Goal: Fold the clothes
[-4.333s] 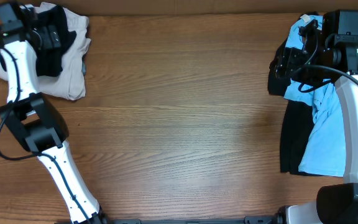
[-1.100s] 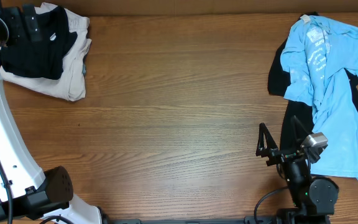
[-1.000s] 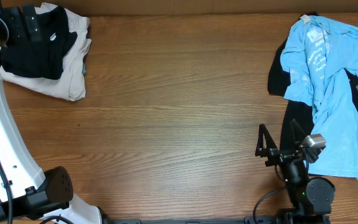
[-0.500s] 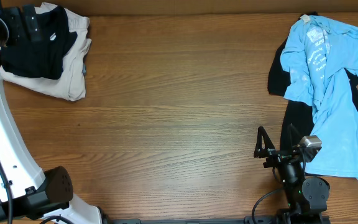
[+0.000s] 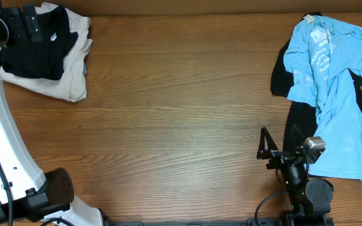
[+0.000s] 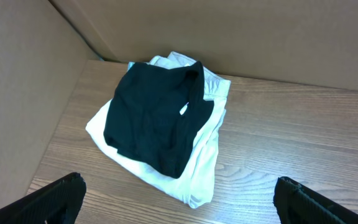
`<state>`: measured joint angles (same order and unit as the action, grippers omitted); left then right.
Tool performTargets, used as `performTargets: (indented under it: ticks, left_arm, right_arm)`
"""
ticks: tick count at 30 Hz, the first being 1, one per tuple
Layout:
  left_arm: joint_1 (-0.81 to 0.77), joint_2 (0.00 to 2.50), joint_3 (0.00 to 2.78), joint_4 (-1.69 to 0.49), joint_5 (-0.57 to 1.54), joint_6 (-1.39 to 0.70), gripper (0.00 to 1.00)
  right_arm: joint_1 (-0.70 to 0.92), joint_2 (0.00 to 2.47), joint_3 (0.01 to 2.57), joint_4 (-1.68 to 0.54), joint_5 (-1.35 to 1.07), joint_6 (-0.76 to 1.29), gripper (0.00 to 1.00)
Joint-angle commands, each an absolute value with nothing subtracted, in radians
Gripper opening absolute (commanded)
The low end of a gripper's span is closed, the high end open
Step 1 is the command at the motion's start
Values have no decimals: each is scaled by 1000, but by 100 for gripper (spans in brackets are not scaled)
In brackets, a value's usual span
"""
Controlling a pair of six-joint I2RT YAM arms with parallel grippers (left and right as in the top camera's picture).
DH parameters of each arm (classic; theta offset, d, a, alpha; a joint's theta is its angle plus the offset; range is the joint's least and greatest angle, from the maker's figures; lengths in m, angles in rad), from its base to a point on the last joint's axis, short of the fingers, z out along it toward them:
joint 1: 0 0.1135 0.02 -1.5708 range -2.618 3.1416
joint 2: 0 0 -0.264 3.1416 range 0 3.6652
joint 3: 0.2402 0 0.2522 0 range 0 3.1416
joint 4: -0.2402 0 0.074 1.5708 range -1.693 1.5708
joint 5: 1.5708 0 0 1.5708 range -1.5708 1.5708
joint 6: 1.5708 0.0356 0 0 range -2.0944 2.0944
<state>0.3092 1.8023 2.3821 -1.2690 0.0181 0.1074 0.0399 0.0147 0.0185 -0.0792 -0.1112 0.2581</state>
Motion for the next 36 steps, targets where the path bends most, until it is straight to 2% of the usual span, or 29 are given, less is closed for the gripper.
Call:
performTargets:
  ticks: [1, 10, 17, 21, 29, 36]
  left_arm:
    - [313, 1806, 2386, -1271, 22, 119, 100]
    - [252, 1715, 2384, -1277, 22, 119, 100]
    - [149, 1510, 2302, -1279, 23, 119, 100]
    - [141, 1388, 2218, -1279, 23, 119, 100]
    - [142, 1101, 1874, -1271, 1, 124, 100]
    - [141, 859, 1466, -1080, 2, 118, 100]
  right_arm:
    - [46, 3, 8, -73, -98, 263, 100]
    - [46, 3, 8, -73, -98, 263, 100]
    - [46, 3, 8, -73, -98, 263, 100]
    - [46, 3, 8, -73, -98, 263, 100]
    - [46, 3, 8, -73, -98, 263, 100]
    - [46, 3, 8, -73, -98, 263, 100]
